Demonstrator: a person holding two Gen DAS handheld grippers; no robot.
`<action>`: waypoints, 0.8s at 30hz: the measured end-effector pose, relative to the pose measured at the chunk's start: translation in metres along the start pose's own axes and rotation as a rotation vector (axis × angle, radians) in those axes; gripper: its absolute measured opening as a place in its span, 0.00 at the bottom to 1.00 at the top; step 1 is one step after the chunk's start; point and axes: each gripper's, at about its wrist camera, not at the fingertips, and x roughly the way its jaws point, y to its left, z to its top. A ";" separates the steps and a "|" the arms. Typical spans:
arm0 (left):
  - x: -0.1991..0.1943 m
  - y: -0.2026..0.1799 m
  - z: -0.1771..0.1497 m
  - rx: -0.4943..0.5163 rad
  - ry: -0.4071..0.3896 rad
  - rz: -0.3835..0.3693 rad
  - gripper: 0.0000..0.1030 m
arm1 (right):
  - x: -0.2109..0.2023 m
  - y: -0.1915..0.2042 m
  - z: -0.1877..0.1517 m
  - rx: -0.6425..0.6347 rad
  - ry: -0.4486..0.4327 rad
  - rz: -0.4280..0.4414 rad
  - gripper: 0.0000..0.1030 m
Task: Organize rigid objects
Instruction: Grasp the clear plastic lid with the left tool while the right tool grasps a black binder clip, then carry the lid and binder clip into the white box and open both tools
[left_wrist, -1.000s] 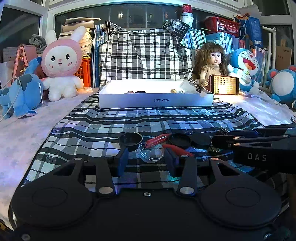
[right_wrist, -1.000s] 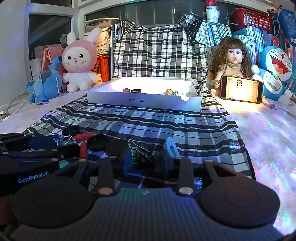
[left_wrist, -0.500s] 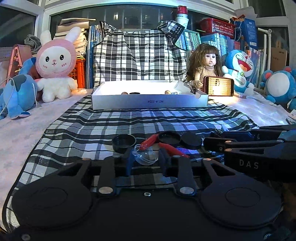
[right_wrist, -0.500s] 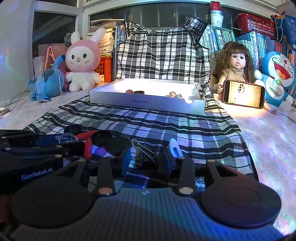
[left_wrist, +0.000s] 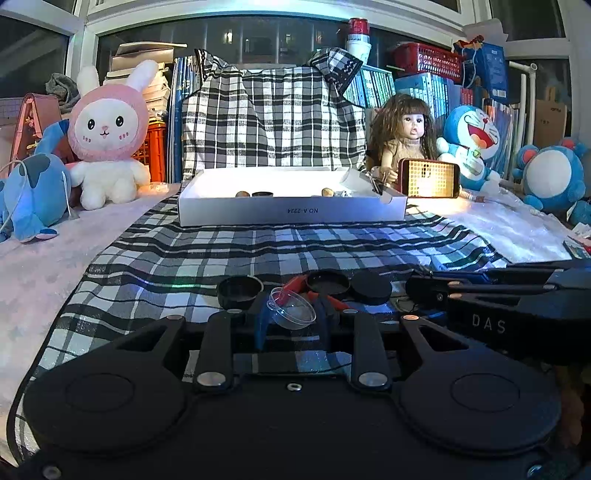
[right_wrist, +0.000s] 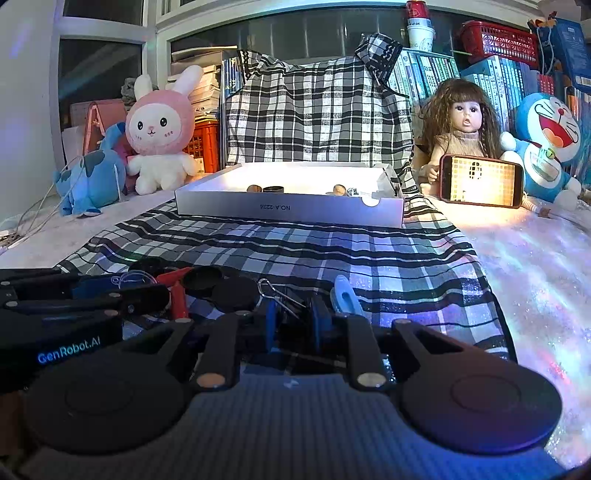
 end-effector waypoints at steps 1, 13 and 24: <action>-0.001 0.000 0.001 0.000 -0.003 -0.002 0.25 | 0.000 0.000 0.000 -0.001 0.000 0.000 0.24; -0.003 0.005 0.016 -0.019 -0.013 -0.012 0.25 | -0.008 0.002 0.010 -0.004 -0.023 -0.006 0.24; 0.019 0.020 0.053 -0.034 -0.002 0.005 0.25 | -0.002 -0.015 0.038 0.068 -0.043 -0.004 0.24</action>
